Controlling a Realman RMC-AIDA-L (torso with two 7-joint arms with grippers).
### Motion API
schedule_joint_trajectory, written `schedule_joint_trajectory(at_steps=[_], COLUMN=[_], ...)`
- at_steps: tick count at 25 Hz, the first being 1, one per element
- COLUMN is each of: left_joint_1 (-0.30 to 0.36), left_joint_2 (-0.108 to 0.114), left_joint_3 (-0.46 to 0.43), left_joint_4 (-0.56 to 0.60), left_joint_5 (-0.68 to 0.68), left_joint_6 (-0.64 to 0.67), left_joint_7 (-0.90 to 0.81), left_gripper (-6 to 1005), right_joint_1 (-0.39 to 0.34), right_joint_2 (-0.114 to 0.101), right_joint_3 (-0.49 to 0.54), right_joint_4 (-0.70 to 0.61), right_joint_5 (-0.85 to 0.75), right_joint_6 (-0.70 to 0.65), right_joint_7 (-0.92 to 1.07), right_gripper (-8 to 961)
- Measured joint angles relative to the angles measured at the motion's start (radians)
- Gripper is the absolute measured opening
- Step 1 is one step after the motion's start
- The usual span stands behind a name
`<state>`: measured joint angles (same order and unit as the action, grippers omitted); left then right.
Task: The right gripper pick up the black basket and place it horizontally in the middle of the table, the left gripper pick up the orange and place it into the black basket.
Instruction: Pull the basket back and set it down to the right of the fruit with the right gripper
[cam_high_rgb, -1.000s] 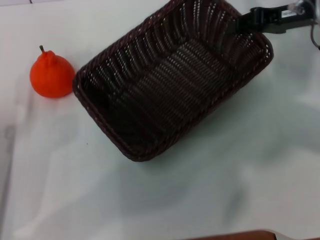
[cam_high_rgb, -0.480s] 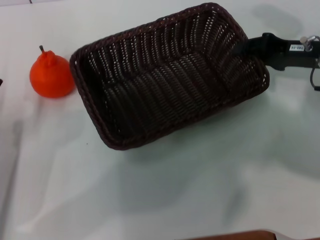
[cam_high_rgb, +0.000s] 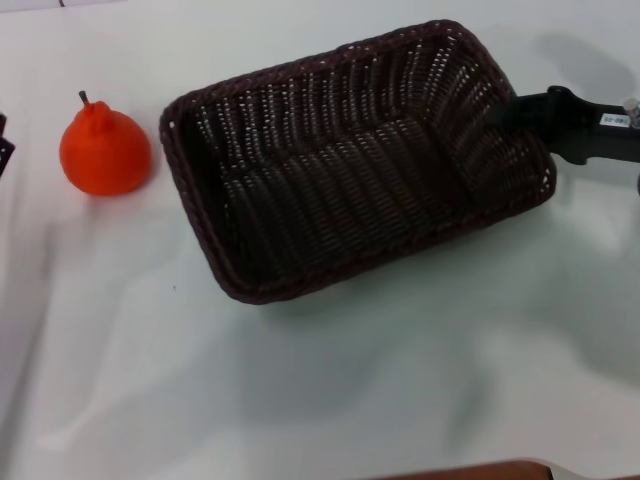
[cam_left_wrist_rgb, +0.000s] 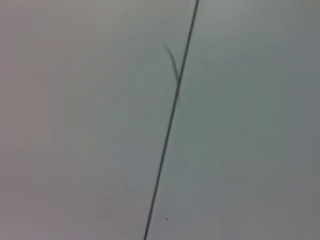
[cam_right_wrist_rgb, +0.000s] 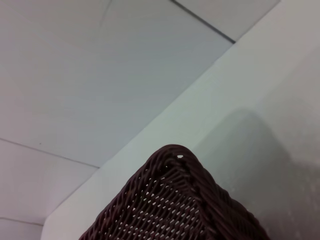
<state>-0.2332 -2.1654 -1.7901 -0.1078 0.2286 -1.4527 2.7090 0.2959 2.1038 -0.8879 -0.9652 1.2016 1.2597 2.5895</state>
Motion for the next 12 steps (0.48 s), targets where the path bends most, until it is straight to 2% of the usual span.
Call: schedule_joint_trajectory(at_steps=[12], left_joint_1=[-0.003], left_joint_2=[-0.004], left_joint_3=[0.021], left_joint_4=[-0.006], left_joint_5=[0.0], left_joint_6=[-0.001], left_joint_7=[-0.001], left_gripper=[915], right_joint_1=[-0.026], right_joint_2=[-0.013], right_joint_3=[0.03], right_joint_4=[-0.002], right_joint_5=[-0.011], right_joint_6=[-0.006], right_joint_7=[-0.041], right_gripper=[232])
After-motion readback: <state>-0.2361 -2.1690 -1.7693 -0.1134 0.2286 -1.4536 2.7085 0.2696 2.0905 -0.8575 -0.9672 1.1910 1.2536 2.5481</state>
